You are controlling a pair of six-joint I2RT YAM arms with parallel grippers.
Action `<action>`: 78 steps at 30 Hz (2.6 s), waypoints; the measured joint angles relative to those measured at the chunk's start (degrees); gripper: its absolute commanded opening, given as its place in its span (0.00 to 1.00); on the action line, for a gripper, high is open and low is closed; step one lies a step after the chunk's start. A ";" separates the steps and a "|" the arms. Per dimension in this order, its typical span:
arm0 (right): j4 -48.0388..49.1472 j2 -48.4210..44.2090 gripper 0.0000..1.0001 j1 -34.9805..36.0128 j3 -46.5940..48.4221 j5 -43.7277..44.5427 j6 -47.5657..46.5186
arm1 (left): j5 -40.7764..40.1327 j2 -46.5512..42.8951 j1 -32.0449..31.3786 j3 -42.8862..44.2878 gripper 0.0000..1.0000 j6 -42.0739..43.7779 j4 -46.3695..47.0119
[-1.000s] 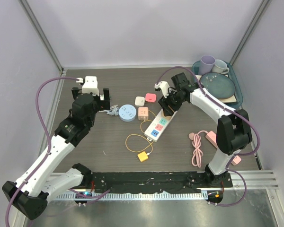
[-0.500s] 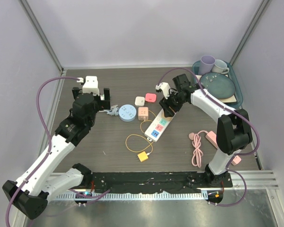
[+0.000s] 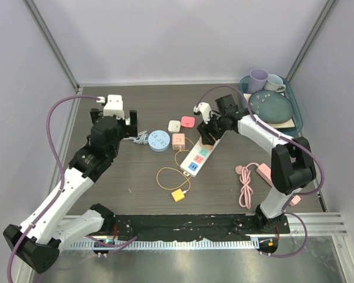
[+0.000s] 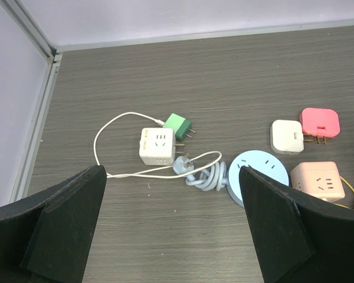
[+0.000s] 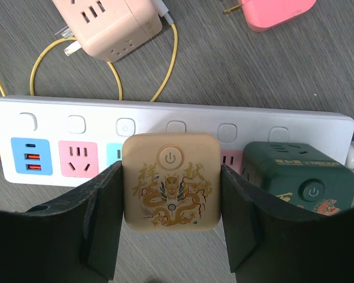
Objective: Insert the plug
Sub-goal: Insert the plug into the socket.
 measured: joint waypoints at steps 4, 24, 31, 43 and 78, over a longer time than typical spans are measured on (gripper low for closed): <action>3.17 -1.92 0.01 0.00 -2.95 0.24 0.42 | -0.02 0.00 0.00 0.00 1.00 0.20 0.02; 9.33 -5.99 0.01 0.17 -10.86 3.98 2.71 | -0.66 0.74 0.00 -0.63 1.00 0.39 0.85; 7.43 -2.93 0.01 0.17 -7.80 3.48 2.89 | -1.36 0.85 0.00 -0.76 1.00 0.66 0.90; 7.91 -1.97 0.02 0.13 -8.28 3.39 3.58 | -1.53 1.22 0.00 -0.90 1.00 0.90 0.96; 14.49 -24.61 1.00 8.59 -10.73 10.64 33.38 | -1.40 2.75 0.00 -0.92 1.00 1.38 1.09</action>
